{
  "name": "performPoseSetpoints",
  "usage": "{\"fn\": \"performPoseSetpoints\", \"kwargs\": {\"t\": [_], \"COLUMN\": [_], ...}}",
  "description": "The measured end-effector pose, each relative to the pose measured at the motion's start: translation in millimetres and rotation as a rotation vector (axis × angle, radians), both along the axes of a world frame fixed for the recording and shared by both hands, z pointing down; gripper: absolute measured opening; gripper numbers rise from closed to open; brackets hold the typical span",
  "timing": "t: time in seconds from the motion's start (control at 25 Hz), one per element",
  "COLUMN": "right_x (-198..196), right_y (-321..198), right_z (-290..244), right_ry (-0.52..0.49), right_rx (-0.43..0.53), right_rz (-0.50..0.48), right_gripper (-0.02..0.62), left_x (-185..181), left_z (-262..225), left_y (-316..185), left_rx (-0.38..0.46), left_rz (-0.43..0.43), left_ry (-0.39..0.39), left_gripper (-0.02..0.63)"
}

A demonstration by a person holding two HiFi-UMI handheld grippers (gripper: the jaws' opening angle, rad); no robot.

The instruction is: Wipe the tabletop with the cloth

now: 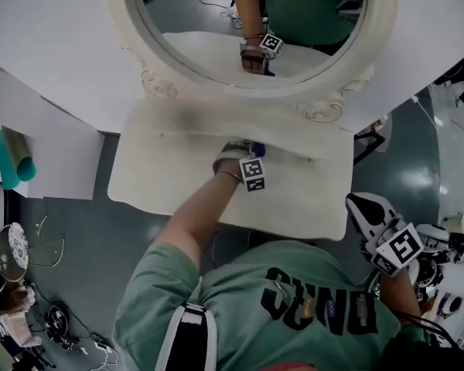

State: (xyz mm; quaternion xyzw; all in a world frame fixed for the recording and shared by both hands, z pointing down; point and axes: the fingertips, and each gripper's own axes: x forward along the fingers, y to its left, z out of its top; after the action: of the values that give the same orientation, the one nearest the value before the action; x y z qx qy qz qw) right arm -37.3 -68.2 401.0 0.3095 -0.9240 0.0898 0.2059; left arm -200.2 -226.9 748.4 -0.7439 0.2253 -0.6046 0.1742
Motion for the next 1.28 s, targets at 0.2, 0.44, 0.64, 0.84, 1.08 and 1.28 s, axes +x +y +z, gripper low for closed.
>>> {"fn": "performPoseSetpoints", "kwargs": {"t": [0.2, 0.44, 0.64, 0.84, 1.08, 1.28], "right_x": [-5.0, -19.7, -41.2, -67.0, -62.4, -35.1], "right_y": [3.3, 5.0, 7.6, 12.7, 16.8, 12.3], "right_z": [2.9, 0.5, 7.3, 10.2, 12.4, -2.0], "right_ry": [-0.008, -0.036, -0.061, -0.093, -0.095, -0.090], "right_rx": [-0.005, 0.011, -0.001, -0.016, -0.012, 0.015], "right_rz": [-0.025, -0.086, -0.177, -0.253, -0.279, -0.200], "right_gripper": [0.012, 0.012, 0.012, 0.012, 0.012, 0.012], "left_x": [6.5, -9.7, -27.0, -68.7, -33.2, 15.9], "left_z": [4.6, 2.2, 1.0, 38.3, -1.2, -53.9], "left_y": [6.8, 114.1, 273.6, 412.6, 330.3, 148.7], "left_rx": [0.068, -0.077, -0.184, -0.497, -0.310, -0.010], "left_rz": [0.205, 0.344, 0.484, 0.432, 0.263, 0.187], "left_ry": [-0.129, -0.070, -0.030, -0.046, 0.100, 0.099], "left_gripper": [0.067, 0.067, 0.074, 0.079, 0.081, 0.081]}}
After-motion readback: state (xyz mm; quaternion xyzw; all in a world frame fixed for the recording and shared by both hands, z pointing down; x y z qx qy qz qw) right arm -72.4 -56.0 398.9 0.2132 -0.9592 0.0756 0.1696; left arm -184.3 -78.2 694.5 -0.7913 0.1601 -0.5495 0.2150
